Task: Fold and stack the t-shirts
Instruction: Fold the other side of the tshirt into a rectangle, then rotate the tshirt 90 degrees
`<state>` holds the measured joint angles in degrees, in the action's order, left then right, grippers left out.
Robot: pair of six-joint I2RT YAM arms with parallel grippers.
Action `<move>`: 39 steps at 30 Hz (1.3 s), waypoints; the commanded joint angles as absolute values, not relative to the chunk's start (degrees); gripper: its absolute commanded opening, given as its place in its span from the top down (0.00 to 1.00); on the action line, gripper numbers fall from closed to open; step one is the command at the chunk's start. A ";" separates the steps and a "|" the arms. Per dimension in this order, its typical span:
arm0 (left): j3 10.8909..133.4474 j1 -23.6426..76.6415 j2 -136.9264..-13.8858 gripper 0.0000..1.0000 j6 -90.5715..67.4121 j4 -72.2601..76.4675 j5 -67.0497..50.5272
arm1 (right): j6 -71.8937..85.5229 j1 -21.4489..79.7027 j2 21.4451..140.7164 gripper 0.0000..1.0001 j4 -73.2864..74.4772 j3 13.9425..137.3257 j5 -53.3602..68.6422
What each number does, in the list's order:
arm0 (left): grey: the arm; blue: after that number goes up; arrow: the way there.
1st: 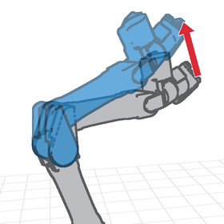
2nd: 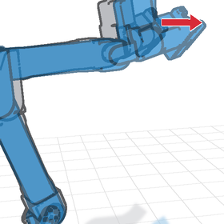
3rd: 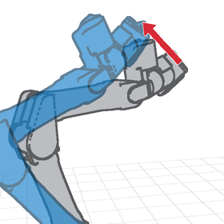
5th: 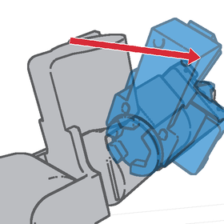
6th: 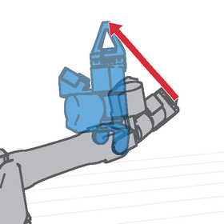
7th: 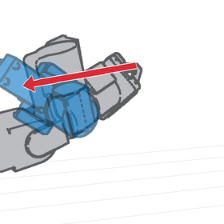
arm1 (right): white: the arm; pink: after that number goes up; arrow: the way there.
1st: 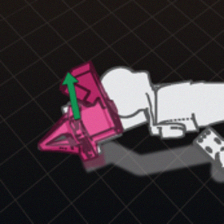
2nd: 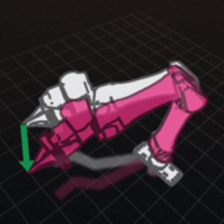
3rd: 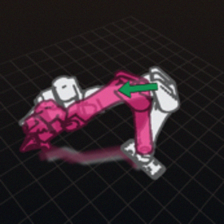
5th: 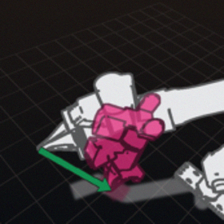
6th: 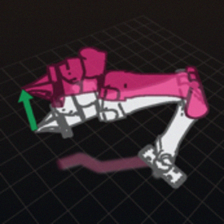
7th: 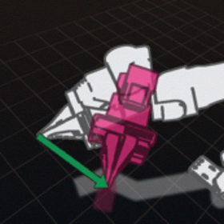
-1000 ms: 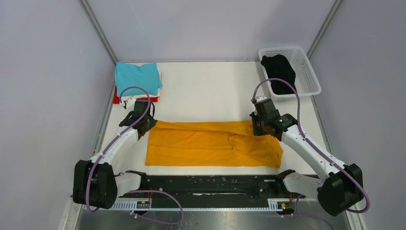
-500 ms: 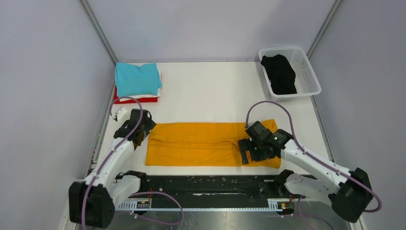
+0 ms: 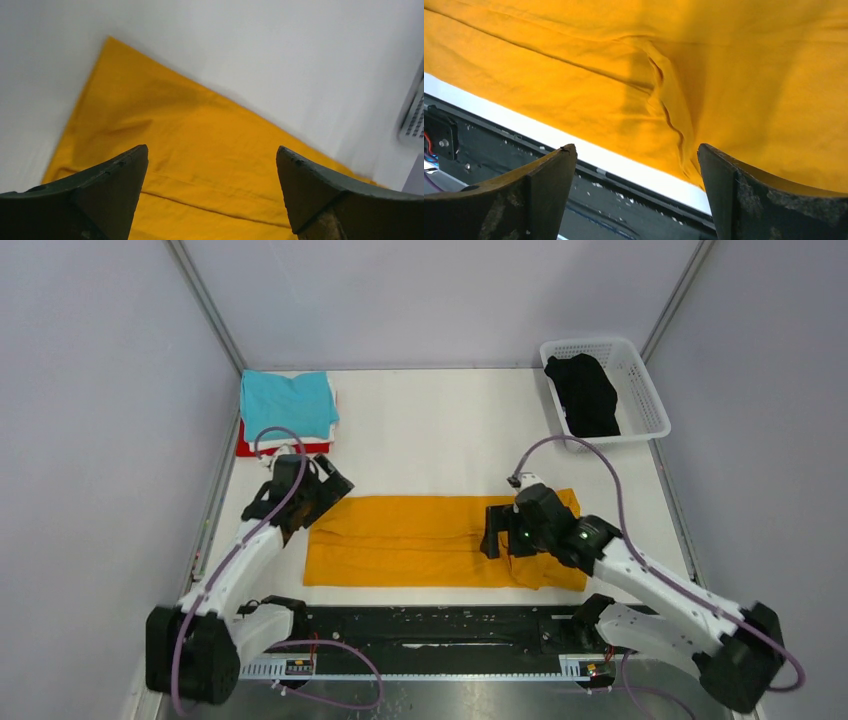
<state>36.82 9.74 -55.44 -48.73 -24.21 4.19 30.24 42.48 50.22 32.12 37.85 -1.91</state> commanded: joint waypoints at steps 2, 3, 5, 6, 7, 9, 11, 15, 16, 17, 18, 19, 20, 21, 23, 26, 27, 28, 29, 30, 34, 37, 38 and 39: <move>38.39 10.62 -66.30 0.01 -45.74 -14.30 -7.10 | 28.06 42.17 64.95 0.00 17.64 41.07 1.36; 38.14 10.63 -67.56 0.01 -45.71 -13.94 -6.75 | 26.81 42.19 67.79 0.01 17.26 41.61 2.03; 37.91 10.61 -69.57 0.01 -45.50 -14.66 -4.89 | 24.62 42.25 72.62 0.01 18.39 43.28 5.85; 37.70 10.56 -70.29 0.01 -45.75 -15.38 -3.25 | 24.00 42.58 74.32 0.00 18.47 43.77 9.01; 37.40 10.55 -70.77 0.01 -45.85 -16.20 -1.88 | 23.98 43.25 75.38 0.01 17.52 43.70 11.64; 36.31 10.40 -71.01 0.01 -46.50 -17.67 2.21 | 24.10 45.79 76.10 0.01 14.43 42.49 16.21; 35.14 9.74 -70.65 0.01 -47.80 -19.52 7.32 | 24.28 48.33 76.12 0.01 13.07 41.64 19.07; 33.15 5.06 -67.92 0.01 -49.67 -21.75 10.93 | 25.47 49.74 73.63 0.01 13.31 39.23 19.50; 32.98 3.55 -67.30 0.01 -49.54 -21.82 10.87 | 25.78 49.75 72.16 0.00 14.24 39.07 17.53; 33.24 2.87 -66.90 0.01 -49.45 -22.29 10.94 | 26.14 49.75 70.27 0.01 15.54 39.17 13.92; 33.89 2.41 -66.77 0.01 -49.28 -23.11 11.22 | 27.40 49.70 68.27 0.01 16.70 39.14 11.85; 34.62 2.06 -66.64 0.01 -49.08 -24.18 11.69 | 28.75 49.62 66.04 0.01 17.63 39.09 7.59; 35.54 1.83 -66.48 0.01 -49.03 -25.59 12.34 | 29.82 49.47 63.78 0.01 18.91 38.97 4.48; 36.72 1.72 -66.00 0.01 -49.21 -27.26 13.39 | 31.30 49.10 61.19 0.00 20.00 38.61 1.59; 38.69 1.68 -63.77 0.01 -50.35 -30.52 15.92 | 34.21 47.81 56.09 0.01 20.65 36.86 -2.40; 39.65 1.76 -57.18 0.01 -50.42 -29.95 14.82 | 38.87 44.20 49.13 0.01 20.84 32.72 -3.67; 39.52 1.80 -55.47 0.01 -49.74 -28.68 12.41 | 40.56 42.56 47.25 0.00 21.22 31.30 -3.89; 39.39 1.99 -54.50 0.01 -48.77 -27.13 9.45 | 42.34 40.92 45.75 0.00 21.79 29.81 -3.88; 39.53 2.44 -54.37 0.01 -47.76 -26.13 5.77 | 44.43 39.05 44.54 0.01 22.48 28.42 -3.90; 39.86 3.55 -55.07 0.01 -46.98 -25.26 2.61 | 47.20 37.14 43.80 0.00 23.37 26.45 -4.11; 42.52 13.05 -62.46 0.01 -44.72 -23.49 -3.74 | 52.44 29.88 47.20 0.01 21.65 22.53 -0.42; 42.22 17.47 -68.75 0.01 -44.34 -21.70 -5.60 | 50.76 27.42 56.10 0.01 17.83 24.50 0.70; 41.58 18.16 -70.20 0.01 -44.50 -21.10 -5.76 | 49.45 26.09 61.29 0.01 15.98 25.91 1.87; 40.31 18.49 -71.41 0.01 -44.55 -20.61 -5.90 | 48.86 25.05 65.34 0.00 14.79 27.55 2.19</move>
